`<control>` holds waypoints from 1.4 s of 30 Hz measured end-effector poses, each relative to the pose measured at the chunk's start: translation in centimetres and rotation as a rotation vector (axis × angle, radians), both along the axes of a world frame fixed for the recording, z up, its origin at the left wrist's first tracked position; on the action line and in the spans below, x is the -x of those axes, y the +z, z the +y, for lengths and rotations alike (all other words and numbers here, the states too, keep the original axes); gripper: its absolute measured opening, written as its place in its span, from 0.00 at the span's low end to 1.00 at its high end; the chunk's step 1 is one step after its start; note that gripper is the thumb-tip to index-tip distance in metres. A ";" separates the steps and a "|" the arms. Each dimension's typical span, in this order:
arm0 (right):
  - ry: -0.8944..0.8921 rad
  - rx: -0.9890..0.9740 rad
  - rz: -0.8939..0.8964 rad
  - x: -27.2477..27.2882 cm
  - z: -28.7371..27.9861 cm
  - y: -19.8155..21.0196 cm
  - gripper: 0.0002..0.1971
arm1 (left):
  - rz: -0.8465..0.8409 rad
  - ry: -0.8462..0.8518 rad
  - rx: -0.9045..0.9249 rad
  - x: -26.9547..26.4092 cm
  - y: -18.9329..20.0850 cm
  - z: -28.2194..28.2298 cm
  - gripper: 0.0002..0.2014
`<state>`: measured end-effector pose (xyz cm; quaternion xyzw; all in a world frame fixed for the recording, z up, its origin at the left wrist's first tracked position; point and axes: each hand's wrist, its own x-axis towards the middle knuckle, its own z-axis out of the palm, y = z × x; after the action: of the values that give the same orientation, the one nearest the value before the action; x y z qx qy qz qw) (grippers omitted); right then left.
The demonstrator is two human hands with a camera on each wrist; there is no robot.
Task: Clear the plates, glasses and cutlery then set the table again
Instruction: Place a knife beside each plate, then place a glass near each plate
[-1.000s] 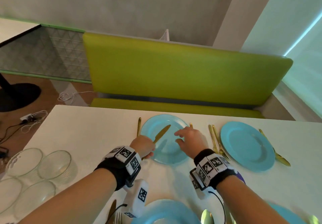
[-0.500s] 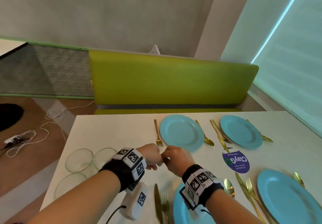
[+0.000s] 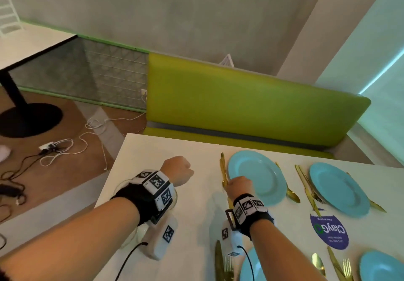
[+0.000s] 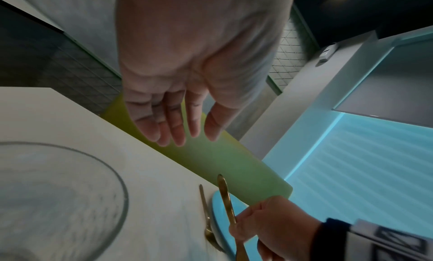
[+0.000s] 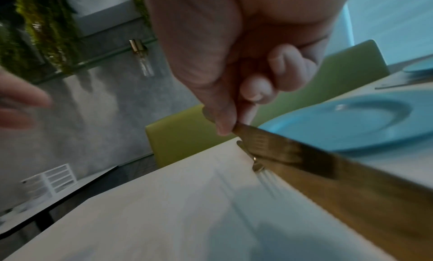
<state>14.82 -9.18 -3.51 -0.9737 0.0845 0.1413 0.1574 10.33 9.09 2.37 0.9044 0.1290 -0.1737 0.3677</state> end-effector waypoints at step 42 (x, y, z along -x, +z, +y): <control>-0.219 -0.014 0.016 -10.2 3.9 -5.7 0.10 | -0.029 0.278 0.265 -7.0 -4.4 3.8 0.06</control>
<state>25.05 -5.32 -9.20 -0.9564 0.1904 0.1316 0.1782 17.29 12.88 -2.06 0.8241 0.2232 -0.1234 0.5057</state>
